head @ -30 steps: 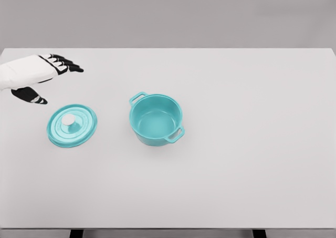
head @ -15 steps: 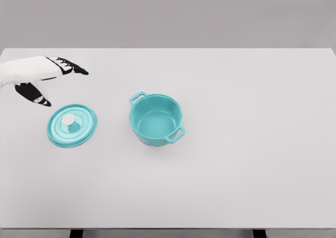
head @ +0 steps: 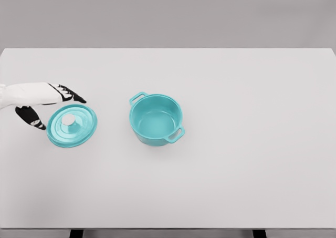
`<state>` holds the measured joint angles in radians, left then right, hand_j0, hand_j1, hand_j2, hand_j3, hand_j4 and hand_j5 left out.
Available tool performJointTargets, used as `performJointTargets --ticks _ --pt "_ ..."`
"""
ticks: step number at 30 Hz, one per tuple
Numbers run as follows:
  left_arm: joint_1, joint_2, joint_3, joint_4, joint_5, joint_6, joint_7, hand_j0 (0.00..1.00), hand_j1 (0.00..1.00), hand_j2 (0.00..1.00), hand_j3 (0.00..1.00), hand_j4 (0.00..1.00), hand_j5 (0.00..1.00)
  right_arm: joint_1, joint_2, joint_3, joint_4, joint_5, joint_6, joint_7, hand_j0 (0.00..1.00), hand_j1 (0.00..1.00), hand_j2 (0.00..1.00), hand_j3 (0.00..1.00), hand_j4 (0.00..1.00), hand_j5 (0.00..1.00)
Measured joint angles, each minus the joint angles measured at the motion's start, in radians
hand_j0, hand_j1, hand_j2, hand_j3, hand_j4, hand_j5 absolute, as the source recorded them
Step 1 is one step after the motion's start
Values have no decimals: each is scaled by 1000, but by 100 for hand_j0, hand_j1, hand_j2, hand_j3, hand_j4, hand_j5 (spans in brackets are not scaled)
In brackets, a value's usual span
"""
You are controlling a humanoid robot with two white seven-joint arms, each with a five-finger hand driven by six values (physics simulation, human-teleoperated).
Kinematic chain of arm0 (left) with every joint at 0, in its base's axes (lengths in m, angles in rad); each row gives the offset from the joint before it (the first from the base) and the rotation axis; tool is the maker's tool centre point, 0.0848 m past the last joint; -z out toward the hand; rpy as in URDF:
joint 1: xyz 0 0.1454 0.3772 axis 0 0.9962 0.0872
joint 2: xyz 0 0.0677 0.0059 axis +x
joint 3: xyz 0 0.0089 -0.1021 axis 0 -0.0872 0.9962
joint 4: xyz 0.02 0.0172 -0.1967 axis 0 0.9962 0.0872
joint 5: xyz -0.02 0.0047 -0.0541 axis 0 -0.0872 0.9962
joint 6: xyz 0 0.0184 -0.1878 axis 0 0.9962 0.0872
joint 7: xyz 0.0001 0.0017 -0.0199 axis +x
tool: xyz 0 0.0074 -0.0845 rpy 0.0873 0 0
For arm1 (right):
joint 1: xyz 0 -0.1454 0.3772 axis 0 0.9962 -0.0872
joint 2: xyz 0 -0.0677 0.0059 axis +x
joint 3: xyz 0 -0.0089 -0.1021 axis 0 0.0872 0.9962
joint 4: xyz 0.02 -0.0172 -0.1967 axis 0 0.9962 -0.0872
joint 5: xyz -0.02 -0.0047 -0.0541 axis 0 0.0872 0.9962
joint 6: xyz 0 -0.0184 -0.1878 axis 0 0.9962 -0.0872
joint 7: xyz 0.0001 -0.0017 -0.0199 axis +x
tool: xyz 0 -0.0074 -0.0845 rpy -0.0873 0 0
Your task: Cover the pot with left arm
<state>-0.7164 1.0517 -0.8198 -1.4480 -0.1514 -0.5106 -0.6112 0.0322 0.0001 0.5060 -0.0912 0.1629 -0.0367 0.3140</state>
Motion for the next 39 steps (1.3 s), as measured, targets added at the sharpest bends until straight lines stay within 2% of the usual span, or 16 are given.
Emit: performJointTargets --ticks 8,10,16,18,19,39 --pt "5 -22 -4 1 -20 -8 0 98 98 98 98 98 98 0 0 0 0 0 0 0 100 100 100 100 100 100" --pt "12 -29 -4 2 -22 -7 0 92 92 92 92 92 92 0 0 0 0 0 0 0 100 100 100 100 100 100" --pt "15 -43 -11 18 -40 -8 0 85 85 85 85 85 85 0 0 0 0 0 0 0 100 100 100 100 100 100" --pt "17 -45 -12 25 -45 -9 0 77 77 77 77 77 77 0 0 0 0 0 0 0 100 100 100 100 100 100" --pt "18 -45 -12 27 -47 -9 0 77 77 77 77 77 77 0 0 0 0 0 0 0 100 100 100 100 100 100" --pt "18 -70 -33 49 -64 -6 0 76 76 76 76 76 76 0 0 0 0 0 0 0 100 100 100 100 100 100"
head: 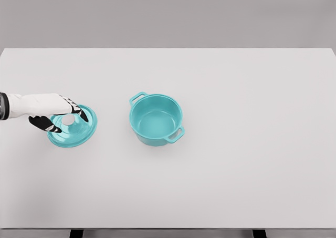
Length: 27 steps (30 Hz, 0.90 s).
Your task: Cover the pot with left arm
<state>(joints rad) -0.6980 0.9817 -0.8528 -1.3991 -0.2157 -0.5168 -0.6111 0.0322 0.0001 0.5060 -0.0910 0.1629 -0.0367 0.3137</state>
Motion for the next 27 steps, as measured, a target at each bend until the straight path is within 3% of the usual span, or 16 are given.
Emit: performJointTargets --ticks 15,22,27 --pt "0 -21 -5 42 -17 3 0 73 73 73 73 73 73 0 0 0 0 0 0 0 100 100 100 100 100 100" --pt "0 -21 -5 43 -17 3 0 58 58 58 58 58 58 0 0 0 0 0 0 0 100 100 100 100 100 100" --pt "0 -21 -5 43 -17 3 0 57 57 57 57 57 57 0 0 0 0 0 0 0 100 100 100 100 100 100"
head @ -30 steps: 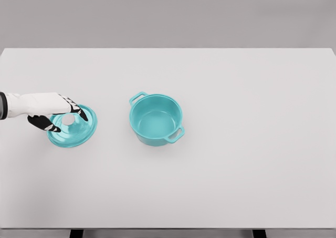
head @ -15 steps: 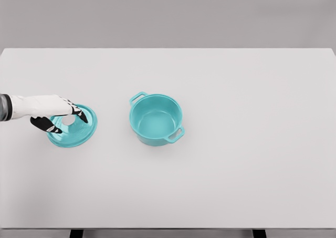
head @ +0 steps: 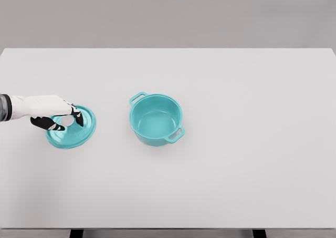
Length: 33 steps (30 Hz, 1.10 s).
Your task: Cover the pot with left arm
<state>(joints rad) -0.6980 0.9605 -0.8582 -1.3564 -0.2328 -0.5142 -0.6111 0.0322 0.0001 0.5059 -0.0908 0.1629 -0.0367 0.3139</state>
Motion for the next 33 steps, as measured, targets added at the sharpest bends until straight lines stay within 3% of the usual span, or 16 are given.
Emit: performJointTargets --ticks 9,18,33 --pt "-5 0 0 -1 1 -4 0 40 40 40 40 40 40 0 0 0 0 0 0 0 100 100 100 100 100 100" --pt "-38 1 1 -5 3 -31 0 40 40 40 40 40 40 0 0 0 0 0 0 0 100 100 100 100 100 100" --pt "-149 -35 1 -13 10 -98 0 40 40 40 40 40 40 0 0 0 0 0 0 0 100 100 100 100 100 100"
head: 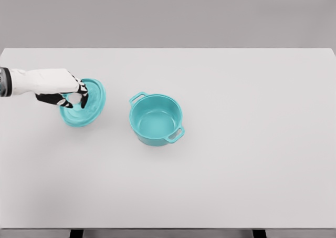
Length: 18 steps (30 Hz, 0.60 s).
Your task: Cover the pot with left arm
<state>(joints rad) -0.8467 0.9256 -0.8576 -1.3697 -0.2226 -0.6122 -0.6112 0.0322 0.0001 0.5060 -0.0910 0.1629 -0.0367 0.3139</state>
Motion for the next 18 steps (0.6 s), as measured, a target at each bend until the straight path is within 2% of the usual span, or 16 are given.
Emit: performJointTargets --ticks 12,18 --pt "-58 -54 -2 -85 2 -1 0 42 42 42 42 42 42 0 0 0 0 0 0 0 100 100 100 100 100 100" --pt "-77 -66 -3 -144 46 -1 0 44 44 44 44 44 44 0 0 0 0 0 0 0 100 100 100 100 100 100"
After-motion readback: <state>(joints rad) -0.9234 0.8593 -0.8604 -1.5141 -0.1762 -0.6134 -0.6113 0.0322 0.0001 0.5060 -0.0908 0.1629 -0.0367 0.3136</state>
